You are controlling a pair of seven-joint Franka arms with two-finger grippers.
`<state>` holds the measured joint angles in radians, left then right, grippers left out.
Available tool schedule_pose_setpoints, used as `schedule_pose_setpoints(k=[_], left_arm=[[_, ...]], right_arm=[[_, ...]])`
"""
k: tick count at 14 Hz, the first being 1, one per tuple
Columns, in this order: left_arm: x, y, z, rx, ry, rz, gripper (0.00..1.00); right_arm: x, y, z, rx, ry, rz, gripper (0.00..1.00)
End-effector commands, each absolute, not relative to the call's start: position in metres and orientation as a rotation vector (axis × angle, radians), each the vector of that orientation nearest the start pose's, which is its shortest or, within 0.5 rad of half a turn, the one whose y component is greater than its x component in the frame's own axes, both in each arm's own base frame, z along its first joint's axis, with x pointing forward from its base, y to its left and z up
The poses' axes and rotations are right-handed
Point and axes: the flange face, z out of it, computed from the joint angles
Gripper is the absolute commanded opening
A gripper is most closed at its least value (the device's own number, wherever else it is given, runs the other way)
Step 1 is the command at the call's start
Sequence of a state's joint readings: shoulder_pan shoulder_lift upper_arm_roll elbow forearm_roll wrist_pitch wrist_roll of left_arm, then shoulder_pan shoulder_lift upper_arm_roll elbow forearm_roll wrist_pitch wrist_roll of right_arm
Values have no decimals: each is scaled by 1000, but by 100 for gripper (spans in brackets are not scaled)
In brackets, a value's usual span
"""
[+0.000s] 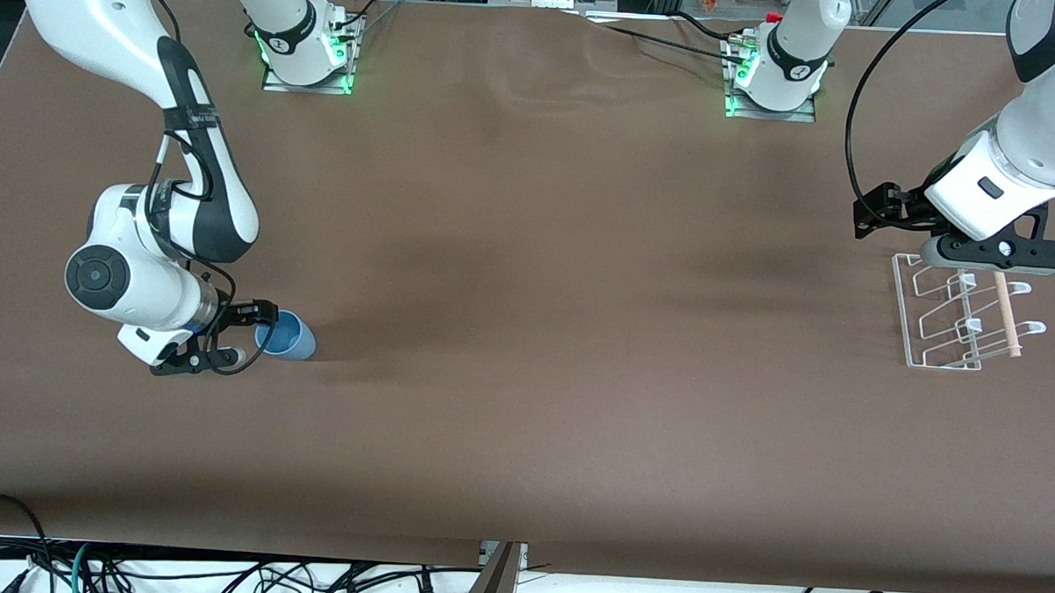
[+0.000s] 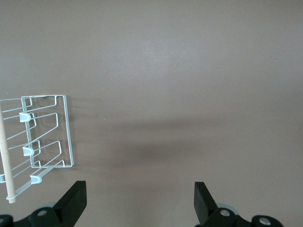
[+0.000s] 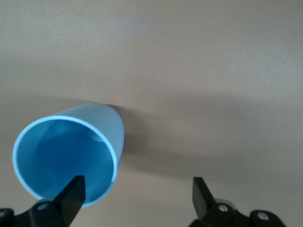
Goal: Transfer cup to left arm and place on rack
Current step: 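Reach the right gripper down and grasp the blue cup's side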
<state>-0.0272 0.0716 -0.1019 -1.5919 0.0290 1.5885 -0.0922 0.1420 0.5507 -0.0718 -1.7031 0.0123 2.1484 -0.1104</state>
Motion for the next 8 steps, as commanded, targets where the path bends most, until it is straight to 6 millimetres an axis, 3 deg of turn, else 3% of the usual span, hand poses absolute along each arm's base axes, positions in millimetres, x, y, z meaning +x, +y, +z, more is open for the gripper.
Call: schedule_pose_setpoints(k=[1, 2, 3, 5, 6, 8], left_arm=[[571, -68, 580, -3106, 85, 119, 100], [571, -68, 580, -3106, 85, 119, 100], [571, -68, 580, -3106, 85, 119, 100], [571, -68, 580, -3106, 85, 119, 100], [571, -69, 581, -3106, 88, 116, 100], [571, -68, 580, -3106, 85, 119, 100]], right_arm=[[665, 54, 258, -3131, -281, 157, 99], [665, 54, 251, -3131, -287, 172, 98], [668, 58, 247, -3130, -294, 172, 71], [671, 66, 243, -3135, -253, 179, 8], [670, 70, 242, -3140, -214, 183, 0], [671, 73, 243, -3148, -118, 178, 0]])
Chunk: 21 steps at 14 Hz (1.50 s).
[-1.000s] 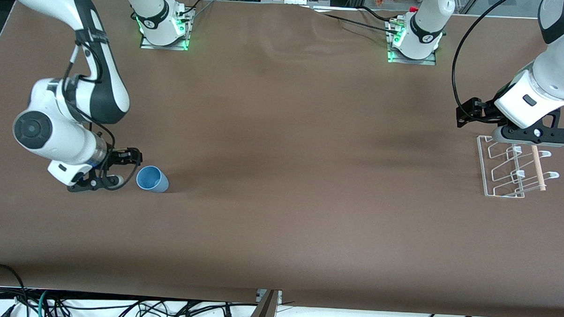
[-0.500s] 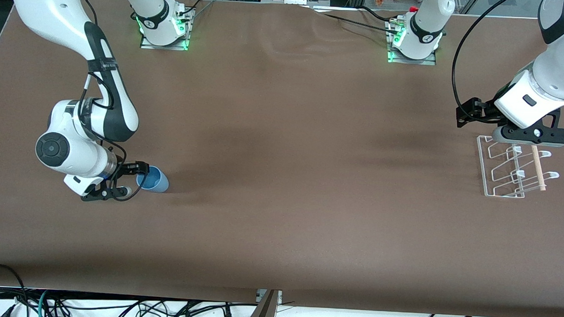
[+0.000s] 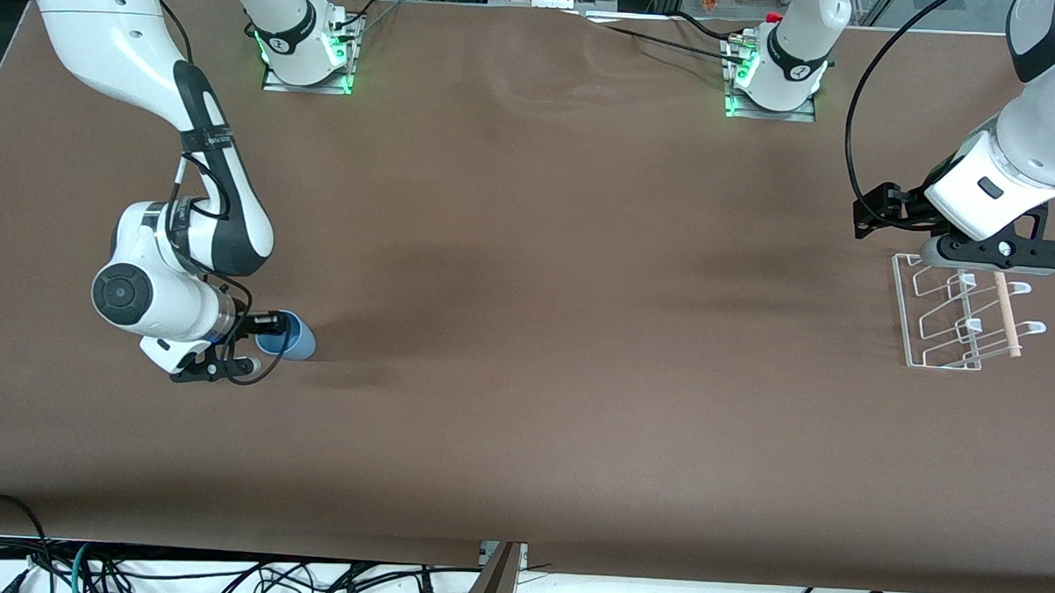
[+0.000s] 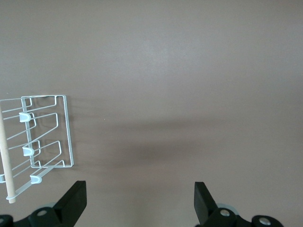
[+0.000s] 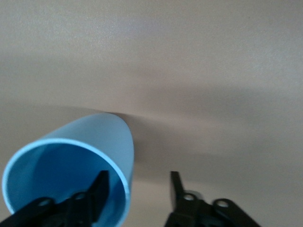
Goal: Transfer cup to left arm and place on rack
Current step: 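Reach the right gripper down and grasp the blue cup's side, then lift the cup with the right gripper while the left gripper approaches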
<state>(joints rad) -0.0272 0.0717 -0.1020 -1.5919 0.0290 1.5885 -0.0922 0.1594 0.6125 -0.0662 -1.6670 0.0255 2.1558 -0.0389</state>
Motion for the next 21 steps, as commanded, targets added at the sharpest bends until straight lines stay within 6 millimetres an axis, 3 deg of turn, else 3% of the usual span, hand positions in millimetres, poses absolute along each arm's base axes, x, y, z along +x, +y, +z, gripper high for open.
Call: schedule_pose_setpoints(k=[1, 3, 6, 9, 12, 14, 16, 18, 21], left_arm=[[571, -69, 580, -3106, 88, 119, 100], [571, -69, 580, -3106, 88, 119, 100], [570, -70, 580, -3102, 93, 125, 100], [569, -71, 579, -3102, 95, 137, 100], [564, -73, 575, -3095, 108, 203, 100], [560, -85, 570, -3089, 150, 246, 100], [553, -117, 553, -3053, 359, 377, 100], [550, -132, 543, -3025, 558, 450, 100], [551, -155, 525, -3098, 684, 525, 100]], right_arm=[[671, 74, 244, -3149, -121, 178, 0], [671, 74, 245, -3148, -142, 185, 0], [676, 76, 262, -3142, -133, 231, 0], [680, 94, 294, -3063, -93, 321, 0], [677, 126, 334, -2899, 116, 473, 0], [669, 179, 354, -2841, 231, 516, 0], [657, 239, 376, -2856, 315, 503, 0], [634, 309, 388, -2831, 412, 526, 0], [609, 381, 423, -2630, 536, 612, 0]])
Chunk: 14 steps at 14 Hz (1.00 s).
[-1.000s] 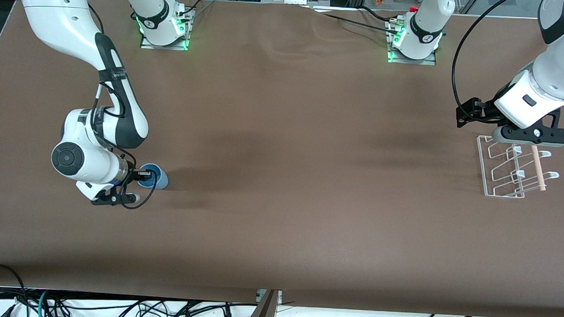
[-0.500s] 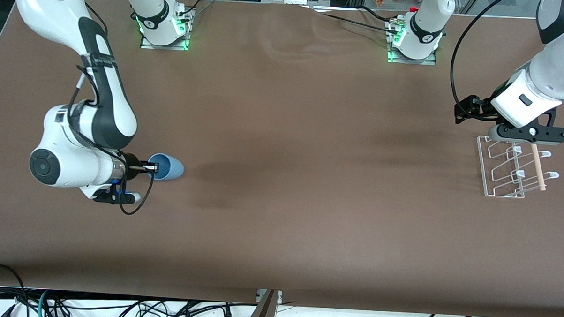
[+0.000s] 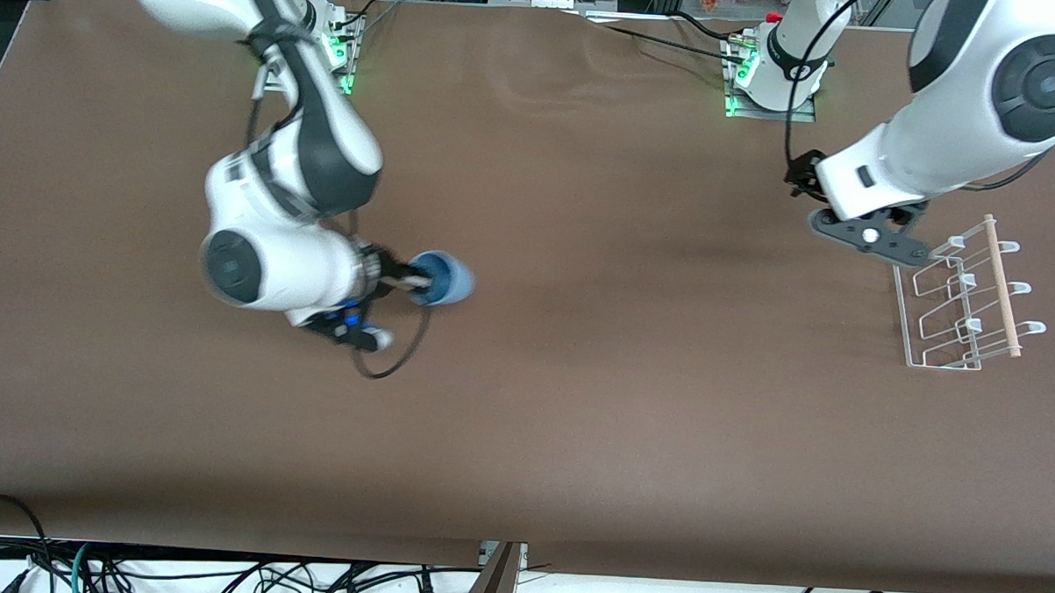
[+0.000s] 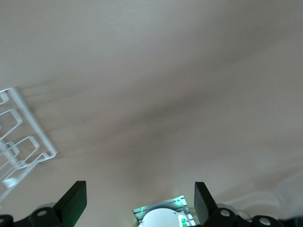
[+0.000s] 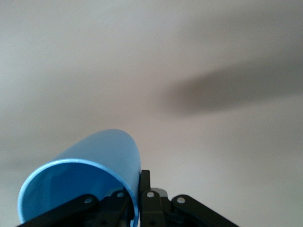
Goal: Transfer cup to left arm and place on rack
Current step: 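Lift the cup with the right gripper while the left gripper approaches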
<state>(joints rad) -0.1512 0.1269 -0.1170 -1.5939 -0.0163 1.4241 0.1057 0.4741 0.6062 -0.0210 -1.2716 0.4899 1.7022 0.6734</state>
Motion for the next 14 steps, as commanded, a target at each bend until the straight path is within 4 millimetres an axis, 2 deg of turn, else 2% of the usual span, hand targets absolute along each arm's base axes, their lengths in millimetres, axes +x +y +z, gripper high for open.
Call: schedule_pose_setpoints(k=[1, 3, 6, 8, 11, 14], left_arm=[[552, -161, 522, -3119, 715, 532, 100], [556, -170, 523, -3183, 901, 474, 100], [565, -173, 514, -3220, 1308, 389, 100], [572, -175, 510, -3200, 1557, 264, 100], [591, -170, 492, -3199, 1920, 42, 100], [595, -176, 476, -3078, 2201, -151, 100]], right_arm=[[604, 399, 429, -2564, 570, 630, 0], [587, 437, 443, -2478, 592, 649, 0], [570, 475, 458, -2370, 629, 667, 0], [552, 502, 465, -2331, 619, 680, 0], [532, 525, 467, -2333, 594, 692, 0], [525, 533, 468, -2333, 594, 697, 0]])
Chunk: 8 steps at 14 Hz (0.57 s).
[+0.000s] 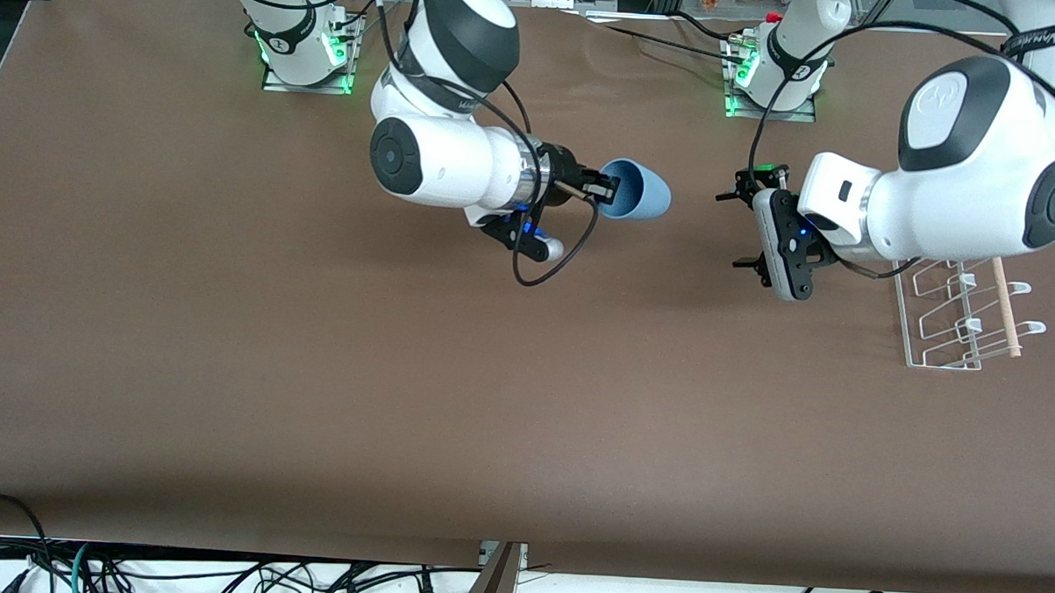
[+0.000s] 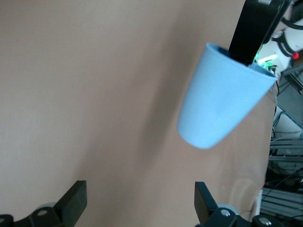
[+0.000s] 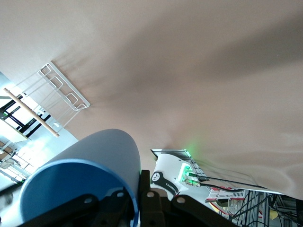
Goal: Transfer cup to left arm and place on rack
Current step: 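Lift the cup with the right gripper while the left gripper approaches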
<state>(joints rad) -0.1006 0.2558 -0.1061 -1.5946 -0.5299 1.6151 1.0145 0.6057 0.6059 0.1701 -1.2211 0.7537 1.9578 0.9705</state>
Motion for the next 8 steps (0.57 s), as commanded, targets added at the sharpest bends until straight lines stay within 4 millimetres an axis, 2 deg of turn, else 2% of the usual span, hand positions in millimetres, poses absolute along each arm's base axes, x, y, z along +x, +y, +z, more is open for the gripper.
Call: schedule_pose_setpoints(k=[1, 2, 5, 8], left_arm=[[594, -178, 469, 1940, -1474, 148, 100], [590, -178, 459, 1868, -1484, 183, 100], [583, -184, 455, 1751, -1504, 258, 100], [561, -200, 447, 1710, -1434, 289, 100]], right_arm=[[526, 533, 468, -2330, 598, 691, 0], [527, 532, 468, -2328, 599, 686, 0], [532, 528, 471, -2325, 600, 674, 0], [534, 527, 472, -2320, 603, 669, 0]])
